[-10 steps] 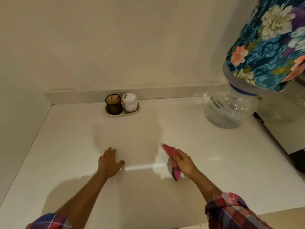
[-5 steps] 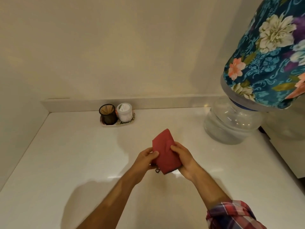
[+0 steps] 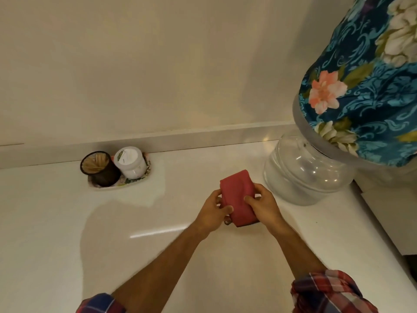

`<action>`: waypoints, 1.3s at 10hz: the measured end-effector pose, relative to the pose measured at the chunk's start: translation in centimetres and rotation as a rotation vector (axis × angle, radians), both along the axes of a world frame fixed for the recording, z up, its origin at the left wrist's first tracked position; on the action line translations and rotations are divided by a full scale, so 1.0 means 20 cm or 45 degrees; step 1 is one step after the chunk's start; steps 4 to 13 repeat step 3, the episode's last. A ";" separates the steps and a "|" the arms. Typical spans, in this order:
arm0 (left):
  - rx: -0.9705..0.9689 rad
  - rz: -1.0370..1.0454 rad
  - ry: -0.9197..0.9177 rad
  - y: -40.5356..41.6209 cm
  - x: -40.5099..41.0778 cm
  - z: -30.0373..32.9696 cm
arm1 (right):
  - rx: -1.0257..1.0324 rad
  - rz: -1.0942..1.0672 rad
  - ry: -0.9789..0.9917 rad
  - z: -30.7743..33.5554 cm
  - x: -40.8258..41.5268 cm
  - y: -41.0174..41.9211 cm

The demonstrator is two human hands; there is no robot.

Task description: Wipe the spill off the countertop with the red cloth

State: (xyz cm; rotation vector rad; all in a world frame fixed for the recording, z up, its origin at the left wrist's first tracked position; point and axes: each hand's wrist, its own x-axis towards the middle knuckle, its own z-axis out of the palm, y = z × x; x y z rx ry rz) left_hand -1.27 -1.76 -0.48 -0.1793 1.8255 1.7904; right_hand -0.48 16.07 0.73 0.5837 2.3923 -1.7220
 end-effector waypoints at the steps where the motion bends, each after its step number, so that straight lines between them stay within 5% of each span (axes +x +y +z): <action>1: -0.109 -0.117 0.031 0.05 -0.10 -0.06 | 0.116 -0.021 -0.036 -0.10 -0.07 0.05; 3: -0.358 -0.205 0.083 0.00 -0.13 -0.03 | 0.296 -0.005 -0.039 -0.14 -0.04 0.03; 13: -0.358 -0.205 0.083 0.00 -0.13 -0.03 | 0.296 -0.005 -0.039 -0.14 -0.04 0.03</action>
